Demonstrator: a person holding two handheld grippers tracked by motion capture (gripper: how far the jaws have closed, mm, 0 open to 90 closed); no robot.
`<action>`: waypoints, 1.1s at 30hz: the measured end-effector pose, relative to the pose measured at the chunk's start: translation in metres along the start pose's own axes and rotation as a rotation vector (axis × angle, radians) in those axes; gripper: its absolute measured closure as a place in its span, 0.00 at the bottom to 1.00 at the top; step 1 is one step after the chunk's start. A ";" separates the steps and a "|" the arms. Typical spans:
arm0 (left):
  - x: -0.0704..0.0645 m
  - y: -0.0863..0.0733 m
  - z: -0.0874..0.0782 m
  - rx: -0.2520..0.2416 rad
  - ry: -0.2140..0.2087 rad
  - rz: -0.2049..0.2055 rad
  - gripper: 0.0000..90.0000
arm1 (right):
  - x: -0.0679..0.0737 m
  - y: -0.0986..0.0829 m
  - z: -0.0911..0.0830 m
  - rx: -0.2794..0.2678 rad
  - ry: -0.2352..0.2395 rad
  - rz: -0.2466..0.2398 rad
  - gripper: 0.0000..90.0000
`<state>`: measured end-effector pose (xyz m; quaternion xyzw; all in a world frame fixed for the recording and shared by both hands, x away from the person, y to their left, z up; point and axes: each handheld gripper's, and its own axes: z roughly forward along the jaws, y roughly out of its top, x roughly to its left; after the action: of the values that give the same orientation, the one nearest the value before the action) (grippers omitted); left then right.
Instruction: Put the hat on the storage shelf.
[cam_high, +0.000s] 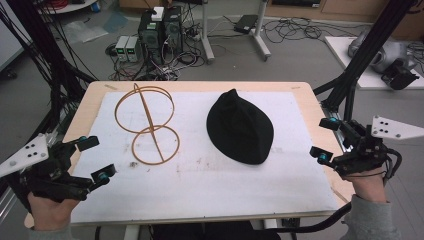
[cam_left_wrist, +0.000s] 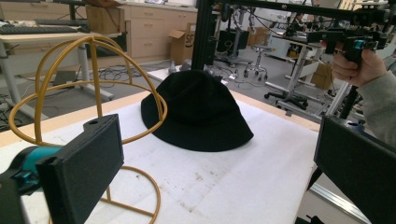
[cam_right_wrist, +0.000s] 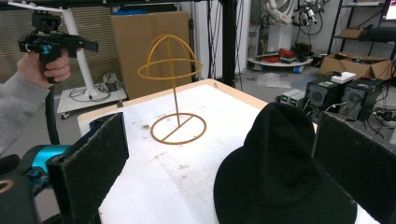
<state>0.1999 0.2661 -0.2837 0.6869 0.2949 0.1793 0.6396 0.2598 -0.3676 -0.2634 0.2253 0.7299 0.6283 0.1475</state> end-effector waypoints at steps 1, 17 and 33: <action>0.000 0.000 0.000 0.003 -0.002 0.004 0.02 | 0.000 0.000 0.000 0.005 0.000 0.003 0.03; -0.001 0.001 0.003 0.005 -0.017 -0.004 0.02 | -0.006 -0.004 0.001 0.017 -0.015 0.012 0.03; -0.001 -0.003 0.006 0.024 0.000 -0.009 0.02 | -0.013 0.007 0.023 0.067 -0.006 -0.028 0.03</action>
<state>0.2026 0.2608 -0.2870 0.6933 0.3000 0.1728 0.6321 0.2831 -0.3540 -0.2612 0.2218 0.7532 0.6007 0.1507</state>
